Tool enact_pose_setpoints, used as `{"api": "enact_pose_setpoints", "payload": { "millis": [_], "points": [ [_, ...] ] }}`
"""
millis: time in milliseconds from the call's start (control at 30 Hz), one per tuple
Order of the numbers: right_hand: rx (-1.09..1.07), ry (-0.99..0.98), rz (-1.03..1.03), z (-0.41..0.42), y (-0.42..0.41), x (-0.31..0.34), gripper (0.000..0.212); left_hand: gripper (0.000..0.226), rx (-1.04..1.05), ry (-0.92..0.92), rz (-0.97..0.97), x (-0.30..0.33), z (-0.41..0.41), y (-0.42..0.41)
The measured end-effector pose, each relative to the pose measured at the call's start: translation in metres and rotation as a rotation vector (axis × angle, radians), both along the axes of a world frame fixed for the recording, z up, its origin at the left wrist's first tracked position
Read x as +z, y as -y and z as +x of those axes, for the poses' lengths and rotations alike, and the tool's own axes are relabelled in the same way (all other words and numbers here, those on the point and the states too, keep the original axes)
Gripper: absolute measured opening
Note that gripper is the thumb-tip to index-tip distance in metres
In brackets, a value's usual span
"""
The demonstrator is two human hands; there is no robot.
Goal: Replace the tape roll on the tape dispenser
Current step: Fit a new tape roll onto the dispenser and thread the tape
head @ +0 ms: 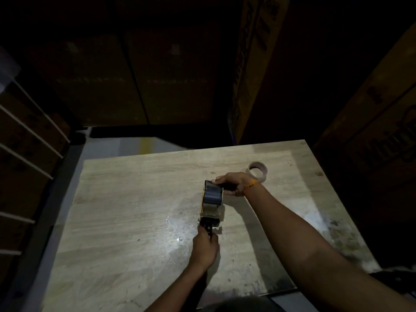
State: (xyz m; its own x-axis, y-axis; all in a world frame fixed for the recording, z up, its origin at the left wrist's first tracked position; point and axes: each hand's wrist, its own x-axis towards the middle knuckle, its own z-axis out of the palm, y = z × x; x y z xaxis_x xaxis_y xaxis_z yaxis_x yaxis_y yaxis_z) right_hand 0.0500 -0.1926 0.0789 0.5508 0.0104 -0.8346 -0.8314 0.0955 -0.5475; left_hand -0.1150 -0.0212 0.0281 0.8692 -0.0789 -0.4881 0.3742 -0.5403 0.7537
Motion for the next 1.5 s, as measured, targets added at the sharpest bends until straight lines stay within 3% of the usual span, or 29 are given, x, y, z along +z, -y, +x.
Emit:
{"api": "enact_pose_setpoints", "payload": {
  "millis": [167, 367, 567, 800, 900, 1000, 1133, 1333, 1500],
  "points": [
    [-0.200, -0.245, 0.198, -0.008, 0.003, 0.002, 0.010, 0.027, 0.004, -0.029, 0.009, 0.001, 0.003, -0.001],
    [-0.305, -0.256, 0.321, -0.012, -0.002, -0.005, 0.027, 0.027, -0.004, -0.041, 0.007, 0.003, 0.003, -0.004],
    [-0.357, -0.236, 0.317, -0.005, -0.005, 0.000, 0.035, 0.026, -0.006, -0.046, 0.007, 0.000, 0.005, -0.005],
    [-0.409, -0.250, 0.243, 0.005, -0.004, -0.009, 0.025, 0.026, 0.007, -0.058, 0.015, 0.003, 0.006, -0.005],
    [-0.291, -0.150, 0.141, 0.004, -0.003, -0.009, 0.021, 0.027, 0.015, -0.080, 0.012, 0.005, 0.007, -0.006],
    [-0.180, 0.060, 0.053, -0.006, -0.002, 0.002, 0.038, 0.023, 0.034, -0.101, -0.010, 0.008, 0.008, -0.006],
    [-0.031, 0.115, -0.085, -0.015, 0.002, -0.013, 0.064, 0.025, 0.028, -0.148, -0.083, 0.004, 0.011, -0.007],
    [-0.084, 0.136, -0.116, -0.018, 0.000, -0.017, 0.033, 0.013, 0.094, -0.327, -0.280, 0.006, 0.014, -0.005],
    [-0.129, 0.292, -0.126, -0.032, 0.009, -0.013, 0.078, 0.019, 0.084, -0.361, -0.324, 0.004, 0.022, -0.004]
  ]
}}
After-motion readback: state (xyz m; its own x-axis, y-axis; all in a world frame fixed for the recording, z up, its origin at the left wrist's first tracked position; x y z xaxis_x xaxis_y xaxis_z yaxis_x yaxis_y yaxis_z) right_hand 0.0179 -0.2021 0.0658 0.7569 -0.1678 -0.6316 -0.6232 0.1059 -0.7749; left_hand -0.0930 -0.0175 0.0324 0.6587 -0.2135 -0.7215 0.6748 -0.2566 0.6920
